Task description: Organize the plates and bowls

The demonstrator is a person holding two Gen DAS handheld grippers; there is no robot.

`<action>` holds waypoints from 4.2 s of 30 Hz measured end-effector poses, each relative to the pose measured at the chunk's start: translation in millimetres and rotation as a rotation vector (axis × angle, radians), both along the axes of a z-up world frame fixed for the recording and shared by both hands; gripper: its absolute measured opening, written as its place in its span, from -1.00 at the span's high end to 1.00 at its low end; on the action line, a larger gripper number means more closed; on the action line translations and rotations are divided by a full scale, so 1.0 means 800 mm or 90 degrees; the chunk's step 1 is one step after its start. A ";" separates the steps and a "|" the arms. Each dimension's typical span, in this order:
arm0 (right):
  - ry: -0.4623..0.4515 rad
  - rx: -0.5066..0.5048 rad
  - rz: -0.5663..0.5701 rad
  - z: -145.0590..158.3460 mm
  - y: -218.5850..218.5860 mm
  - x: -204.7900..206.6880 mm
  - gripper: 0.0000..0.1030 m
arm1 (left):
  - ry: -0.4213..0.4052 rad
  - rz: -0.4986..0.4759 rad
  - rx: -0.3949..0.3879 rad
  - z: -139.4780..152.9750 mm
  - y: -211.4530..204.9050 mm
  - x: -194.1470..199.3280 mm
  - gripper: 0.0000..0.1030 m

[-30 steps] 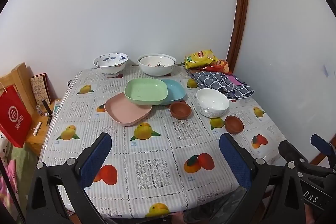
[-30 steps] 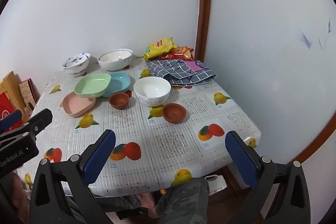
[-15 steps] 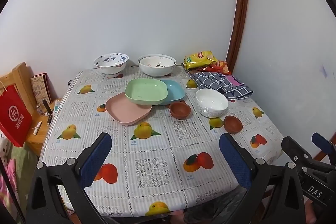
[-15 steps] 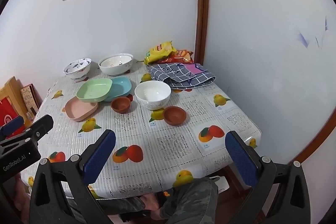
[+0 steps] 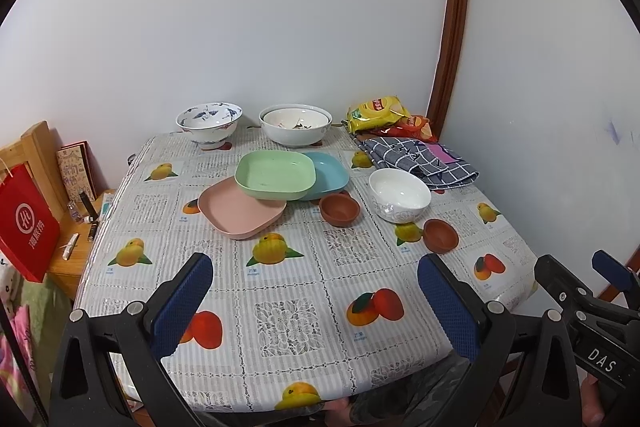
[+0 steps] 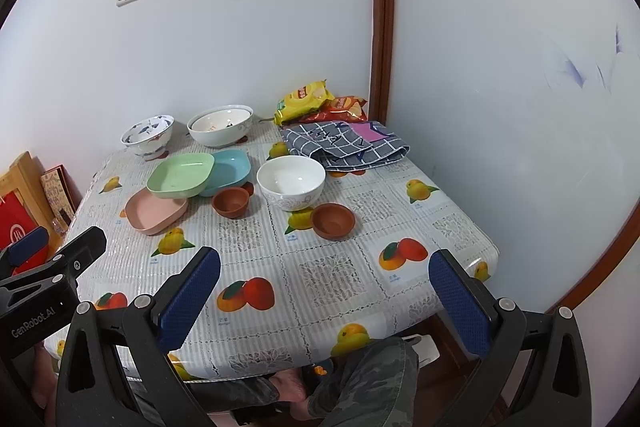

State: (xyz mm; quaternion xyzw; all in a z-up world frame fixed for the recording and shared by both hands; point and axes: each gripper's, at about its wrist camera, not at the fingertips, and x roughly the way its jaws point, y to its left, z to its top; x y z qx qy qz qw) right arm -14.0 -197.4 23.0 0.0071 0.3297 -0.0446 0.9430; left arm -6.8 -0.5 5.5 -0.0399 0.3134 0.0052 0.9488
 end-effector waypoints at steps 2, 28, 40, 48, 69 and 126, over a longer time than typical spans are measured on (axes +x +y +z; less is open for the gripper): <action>-0.001 0.002 0.000 0.000 -0.001 0.000 -0.99 | -0.001 0.000 0.000 0.000 0.000 -0.001 -0.99; -0.007 0.007 0.000 0.003 0.000 -0.004 -0.99 | -0.002 -0.002 -0.001 0.000 0.001 -0.006 -0.99; -0.010 0.007 0.000 0.003 0.000 -0.005 -0.99 | -0.002 -0.002 0.000 -0.001 0.001 -0.009 -0.99; -0.010 0.006 0.001 0.003 0.000 -0.005 -0.99 | -0.002 -0.003 -0.001 -0.001 0.001 -0.010 -0.99; -0.011 0.006 0.001 0.002 0.004 -0.005 -0.99 | -0.004 -0.008 -0.004 -0.006 0.001 -0.002 -0.99; 0.064 0.043 0.182 -0.088 0.178 0.396 -0.42 | 0.145 0.093 0.003 -0.097 0.162 0.331 -0.34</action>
